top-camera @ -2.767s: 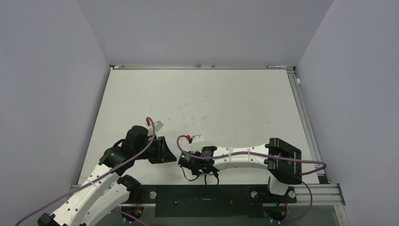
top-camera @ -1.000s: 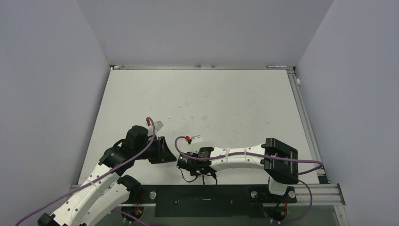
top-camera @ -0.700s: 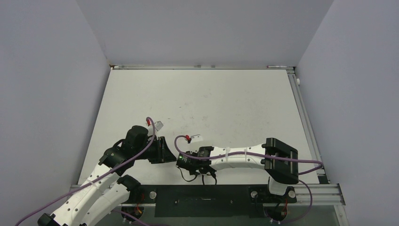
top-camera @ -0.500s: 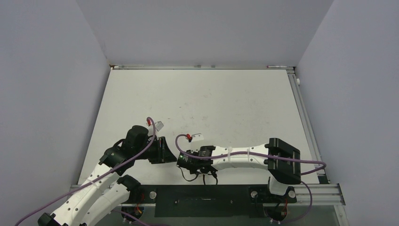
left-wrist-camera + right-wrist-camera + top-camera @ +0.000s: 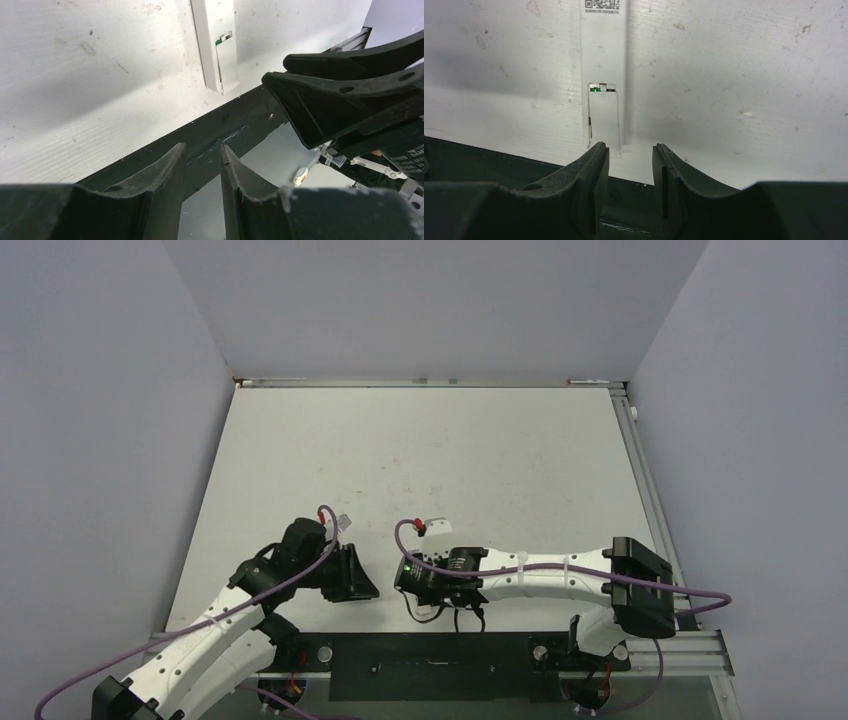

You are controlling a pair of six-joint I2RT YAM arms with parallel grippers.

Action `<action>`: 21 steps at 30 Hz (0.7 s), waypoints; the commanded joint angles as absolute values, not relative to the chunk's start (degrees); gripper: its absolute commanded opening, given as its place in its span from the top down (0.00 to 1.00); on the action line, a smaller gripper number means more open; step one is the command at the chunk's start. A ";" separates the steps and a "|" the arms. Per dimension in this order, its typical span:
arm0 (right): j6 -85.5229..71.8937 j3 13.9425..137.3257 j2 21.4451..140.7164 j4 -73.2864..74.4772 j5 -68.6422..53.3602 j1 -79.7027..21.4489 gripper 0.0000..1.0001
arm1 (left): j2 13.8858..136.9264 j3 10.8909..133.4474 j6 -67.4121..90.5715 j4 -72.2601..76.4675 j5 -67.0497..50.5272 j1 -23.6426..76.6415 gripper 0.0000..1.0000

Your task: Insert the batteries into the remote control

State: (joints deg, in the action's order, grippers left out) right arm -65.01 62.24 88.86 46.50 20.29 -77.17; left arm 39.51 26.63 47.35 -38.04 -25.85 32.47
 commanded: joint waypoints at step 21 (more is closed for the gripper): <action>-61.51 52.78 86.22 31.26 12.42 -72.16 0.81 | 52.49 24.46 55.70 -22.43 -18.41 42.63 0.84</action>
State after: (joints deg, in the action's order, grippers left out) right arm -62.30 52.64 87.61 33.98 12.91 -72.40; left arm 52.07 24.49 55.07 -26.55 -19.18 42.30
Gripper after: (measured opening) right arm 0.202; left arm 0.167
